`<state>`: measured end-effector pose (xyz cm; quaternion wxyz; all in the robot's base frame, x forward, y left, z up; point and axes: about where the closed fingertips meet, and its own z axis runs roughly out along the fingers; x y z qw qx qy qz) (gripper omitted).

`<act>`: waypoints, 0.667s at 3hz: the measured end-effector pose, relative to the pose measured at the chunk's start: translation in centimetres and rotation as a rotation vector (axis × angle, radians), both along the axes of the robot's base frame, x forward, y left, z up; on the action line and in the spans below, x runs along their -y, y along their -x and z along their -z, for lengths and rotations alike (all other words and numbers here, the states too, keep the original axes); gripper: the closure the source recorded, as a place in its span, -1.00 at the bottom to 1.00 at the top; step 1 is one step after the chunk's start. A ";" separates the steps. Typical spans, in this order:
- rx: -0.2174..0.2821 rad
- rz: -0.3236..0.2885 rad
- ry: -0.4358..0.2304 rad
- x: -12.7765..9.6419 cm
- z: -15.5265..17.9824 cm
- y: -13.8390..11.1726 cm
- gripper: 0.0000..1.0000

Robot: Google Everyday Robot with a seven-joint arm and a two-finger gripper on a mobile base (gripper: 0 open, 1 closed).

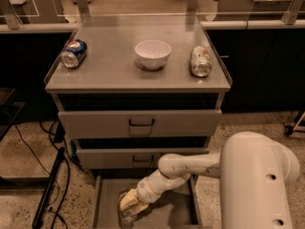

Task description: Place water bottle into bottom drawer

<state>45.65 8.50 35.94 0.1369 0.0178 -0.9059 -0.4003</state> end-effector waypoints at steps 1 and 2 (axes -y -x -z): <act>0.015 0.074 0.012 -0.1 2.2 -2.2 1.00; 0.009 0.077 0.017 -0.2 2.9 -2.2 1.00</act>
Offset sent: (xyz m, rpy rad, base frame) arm 0.0346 -0.0020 -0.0338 -0.0239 -0.0191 -0.1165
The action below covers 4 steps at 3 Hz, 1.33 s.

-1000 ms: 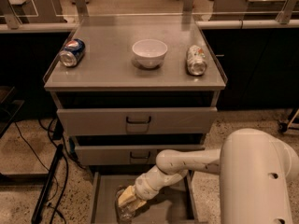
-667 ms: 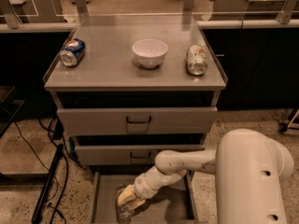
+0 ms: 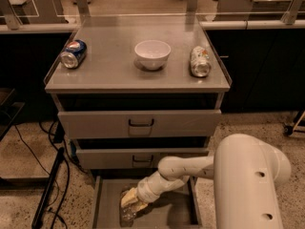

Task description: Place water bottle into bottom drawer

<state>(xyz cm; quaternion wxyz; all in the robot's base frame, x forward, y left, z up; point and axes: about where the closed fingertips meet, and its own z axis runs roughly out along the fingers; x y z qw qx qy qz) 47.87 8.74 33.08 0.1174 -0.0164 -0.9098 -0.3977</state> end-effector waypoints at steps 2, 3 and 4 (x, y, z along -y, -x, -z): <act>-0.079 0.042 -0.006 -1.2 5.1 -0.4 1.00; -0.122 0.060 -0.015 -2.0 7.3 -1.4 1.00; -0.122 0.060 -0.015 -2.0 7.3 -1.4 1.00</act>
Offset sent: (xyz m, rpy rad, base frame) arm 0.0217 0.0164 -0.0898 0.0374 0.1510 -0.1050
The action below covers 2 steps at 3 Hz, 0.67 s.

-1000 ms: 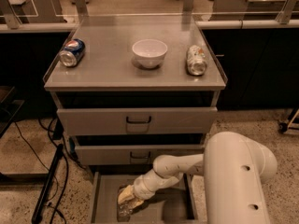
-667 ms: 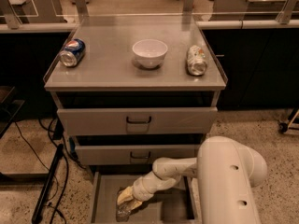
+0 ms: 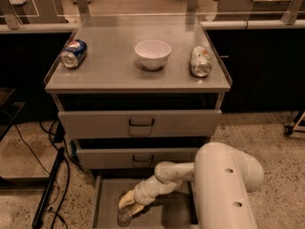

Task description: Place water bottle into bottom drawer

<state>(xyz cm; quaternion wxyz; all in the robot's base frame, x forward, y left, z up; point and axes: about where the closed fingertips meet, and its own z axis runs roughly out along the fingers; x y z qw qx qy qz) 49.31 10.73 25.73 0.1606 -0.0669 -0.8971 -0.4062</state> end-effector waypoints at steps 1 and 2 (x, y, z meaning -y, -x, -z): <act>-0.001 0.087 0.011 0.6 1.0 -0.6 1.00; 0.003 0.212 0.038 2.3 2.3 -1.4 1.00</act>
Offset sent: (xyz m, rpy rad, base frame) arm 0.0302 -0.0532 -0.0390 -0.0807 -0.0231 -0.3894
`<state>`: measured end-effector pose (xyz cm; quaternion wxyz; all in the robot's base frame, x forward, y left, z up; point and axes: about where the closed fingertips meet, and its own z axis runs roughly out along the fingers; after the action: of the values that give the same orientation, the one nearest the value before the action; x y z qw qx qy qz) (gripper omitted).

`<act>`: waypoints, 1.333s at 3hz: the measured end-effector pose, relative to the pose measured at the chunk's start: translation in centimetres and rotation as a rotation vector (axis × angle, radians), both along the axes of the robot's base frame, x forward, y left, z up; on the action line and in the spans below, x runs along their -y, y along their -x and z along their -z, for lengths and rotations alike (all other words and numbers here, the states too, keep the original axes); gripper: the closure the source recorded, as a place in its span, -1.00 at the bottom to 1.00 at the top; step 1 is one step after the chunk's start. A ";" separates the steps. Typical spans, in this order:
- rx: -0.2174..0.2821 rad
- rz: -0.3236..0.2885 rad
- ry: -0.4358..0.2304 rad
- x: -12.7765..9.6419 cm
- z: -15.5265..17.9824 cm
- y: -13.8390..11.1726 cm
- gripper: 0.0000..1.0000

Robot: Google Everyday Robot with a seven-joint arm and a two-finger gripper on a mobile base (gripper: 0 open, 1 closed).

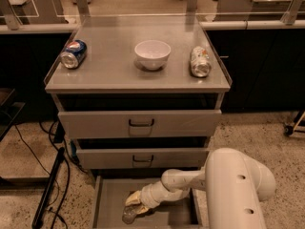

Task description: Place water bottle into bottom drawer

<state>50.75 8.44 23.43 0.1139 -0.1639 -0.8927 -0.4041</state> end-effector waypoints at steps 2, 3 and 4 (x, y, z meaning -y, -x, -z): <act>-0.023 0.080 0.021 1.3 2.2 -0.7 1.00; 0.001 0.151 0.054 1.7 2.8 -1.1 1.00; 0.019 0.235 0.096 2.9 3.5 -1.2 1.00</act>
Offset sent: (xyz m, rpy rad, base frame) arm 0.0045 -0.0109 -0.0167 -0.0184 0.0177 -0.0636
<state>51.96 5.51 19.89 0.0494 -0.2687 -0.8868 -0.3728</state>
